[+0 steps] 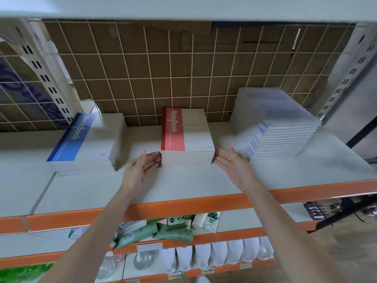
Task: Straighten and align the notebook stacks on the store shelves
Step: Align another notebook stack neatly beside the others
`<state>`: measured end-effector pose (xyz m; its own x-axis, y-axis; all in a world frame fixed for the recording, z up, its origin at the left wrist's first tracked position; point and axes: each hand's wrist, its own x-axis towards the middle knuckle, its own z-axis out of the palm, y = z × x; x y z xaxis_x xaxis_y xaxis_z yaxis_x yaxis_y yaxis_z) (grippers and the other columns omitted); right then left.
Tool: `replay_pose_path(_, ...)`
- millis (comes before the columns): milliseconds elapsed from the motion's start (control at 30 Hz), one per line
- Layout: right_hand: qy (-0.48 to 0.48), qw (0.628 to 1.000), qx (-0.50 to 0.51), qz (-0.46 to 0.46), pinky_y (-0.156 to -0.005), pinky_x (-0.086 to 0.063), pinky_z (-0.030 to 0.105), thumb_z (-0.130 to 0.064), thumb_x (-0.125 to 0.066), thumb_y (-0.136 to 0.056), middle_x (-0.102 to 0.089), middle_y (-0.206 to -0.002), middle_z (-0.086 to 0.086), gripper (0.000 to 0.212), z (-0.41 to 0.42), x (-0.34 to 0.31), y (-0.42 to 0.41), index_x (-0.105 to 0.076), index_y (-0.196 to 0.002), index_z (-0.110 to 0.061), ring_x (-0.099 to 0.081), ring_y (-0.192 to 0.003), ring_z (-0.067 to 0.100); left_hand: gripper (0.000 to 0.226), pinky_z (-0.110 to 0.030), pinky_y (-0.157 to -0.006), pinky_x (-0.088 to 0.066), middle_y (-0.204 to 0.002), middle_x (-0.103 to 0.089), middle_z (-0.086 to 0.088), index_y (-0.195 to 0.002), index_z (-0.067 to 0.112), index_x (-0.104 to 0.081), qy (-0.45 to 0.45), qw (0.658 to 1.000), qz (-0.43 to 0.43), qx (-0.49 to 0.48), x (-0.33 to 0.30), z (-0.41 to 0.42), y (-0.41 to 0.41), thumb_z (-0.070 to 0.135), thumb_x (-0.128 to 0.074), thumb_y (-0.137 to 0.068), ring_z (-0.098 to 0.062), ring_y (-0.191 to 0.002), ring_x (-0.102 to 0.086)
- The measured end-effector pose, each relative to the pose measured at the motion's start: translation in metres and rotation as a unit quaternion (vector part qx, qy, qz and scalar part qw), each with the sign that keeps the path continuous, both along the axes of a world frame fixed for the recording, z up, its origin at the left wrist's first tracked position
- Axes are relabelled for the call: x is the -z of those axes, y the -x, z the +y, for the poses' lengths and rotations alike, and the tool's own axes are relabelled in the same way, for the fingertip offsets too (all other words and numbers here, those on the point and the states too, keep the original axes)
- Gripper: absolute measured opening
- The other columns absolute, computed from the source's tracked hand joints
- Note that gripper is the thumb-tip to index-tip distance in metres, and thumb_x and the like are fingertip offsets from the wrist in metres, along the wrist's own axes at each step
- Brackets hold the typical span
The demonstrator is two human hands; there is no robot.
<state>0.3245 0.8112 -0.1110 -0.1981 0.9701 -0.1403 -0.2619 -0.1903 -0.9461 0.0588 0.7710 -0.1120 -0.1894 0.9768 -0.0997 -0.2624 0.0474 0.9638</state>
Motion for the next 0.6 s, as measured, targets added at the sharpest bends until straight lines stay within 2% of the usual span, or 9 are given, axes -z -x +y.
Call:
replay_pose_path(133, -0.003, 1.000, 0.001, 0.005, -0.105, -0.041, 0.031, -0.039, -0.031, -0.101, -0.063, -0.120, 0.008, 0.051, -0.0002, 0.0008, -0.0013, -0.053, -0.126, 0.000, -0.058, -0.118, 0.018, 0.034, -0.016, -0.077, -0.053, -0.095, -0.072, -0.004, -0.096, 0.008, -0.066, -0.006, 1.000, 0.013, -0.014, 0.0018, 0.0005, -0.0007, 0.026, -0.038, -0.101, -0.012, -0.093, -0.069)
replay_pose_path(267, 0.000, 1.000, -0.006, -0.005, -0.106, -0.040, 0.031, -0.038, -0.034, -0.100, -0.065, -0.116, 0.006, 0.048, -0.0007, -0.0009, -0.0009, -0.055, -0.123, 0.000, -0.059, -0.115, 0.016, 0.034, -0.015, -0.077, -0.053, -0.092, -0.074, 0.000, -0.095, 0.009, -0.067, -0.006, 1.000, 0.010, -0.002, 0.0020, 0.0002, 0.0002, 0.026, -0.037, -0.101, -0.010, -0.093, -0.069)
replay_pose_path(600, -0.017, 1.000, 0.003, 0.008, -0.106, -0.040, 0.030, -0.037, -0.032, -0.101, -0.062, -0.124, 0.010, 0.050, -0.0013, -0.0017, -0.0003, -0.052, -0.128, 0.000, -0.058, -0.118, 0.016, 0.032, -0.019, -0.086, -0.052, -0.101, -0.071, -0.002, -0.099, 0.011, -0.067, -0.057, 0.998, 0.036, -0.021, -0.0009, -0.0044, -0.0010, 0.022, -0.037, -0.101, -0.013, -0.097, -0.068)
